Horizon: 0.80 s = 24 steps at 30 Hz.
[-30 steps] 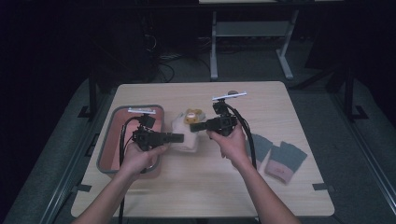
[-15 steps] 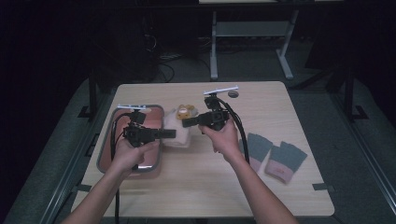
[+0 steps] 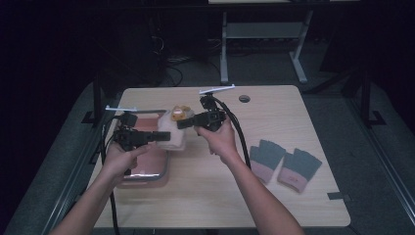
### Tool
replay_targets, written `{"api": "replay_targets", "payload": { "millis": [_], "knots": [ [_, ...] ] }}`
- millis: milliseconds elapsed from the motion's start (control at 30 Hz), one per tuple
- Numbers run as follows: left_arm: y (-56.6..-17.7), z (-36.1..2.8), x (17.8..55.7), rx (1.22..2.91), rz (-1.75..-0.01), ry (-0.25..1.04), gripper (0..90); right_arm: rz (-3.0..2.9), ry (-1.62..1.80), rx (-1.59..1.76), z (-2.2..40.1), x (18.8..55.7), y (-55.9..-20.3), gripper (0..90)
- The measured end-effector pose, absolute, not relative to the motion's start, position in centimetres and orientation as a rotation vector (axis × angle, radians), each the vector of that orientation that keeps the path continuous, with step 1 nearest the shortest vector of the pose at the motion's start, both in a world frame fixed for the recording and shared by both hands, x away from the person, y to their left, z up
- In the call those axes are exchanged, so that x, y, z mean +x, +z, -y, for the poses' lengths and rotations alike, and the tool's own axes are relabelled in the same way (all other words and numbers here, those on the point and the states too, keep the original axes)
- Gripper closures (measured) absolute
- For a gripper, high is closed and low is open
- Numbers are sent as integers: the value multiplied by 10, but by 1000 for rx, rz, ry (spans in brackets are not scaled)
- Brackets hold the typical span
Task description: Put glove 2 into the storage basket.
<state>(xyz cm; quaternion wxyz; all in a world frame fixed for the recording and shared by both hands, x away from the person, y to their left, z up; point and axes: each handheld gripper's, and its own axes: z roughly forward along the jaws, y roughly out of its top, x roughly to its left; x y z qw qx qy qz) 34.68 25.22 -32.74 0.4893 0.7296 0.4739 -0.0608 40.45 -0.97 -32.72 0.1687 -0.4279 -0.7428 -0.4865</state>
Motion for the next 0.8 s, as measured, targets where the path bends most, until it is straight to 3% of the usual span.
{"api": "replay_targets", "payload": {
  "millis": [800],
  "knots": [
    [-326, -300, 339, 1737, -1221, -108, 684, 2116, -1357, -1137, -43, 414, -329, 840]
  ]
}}
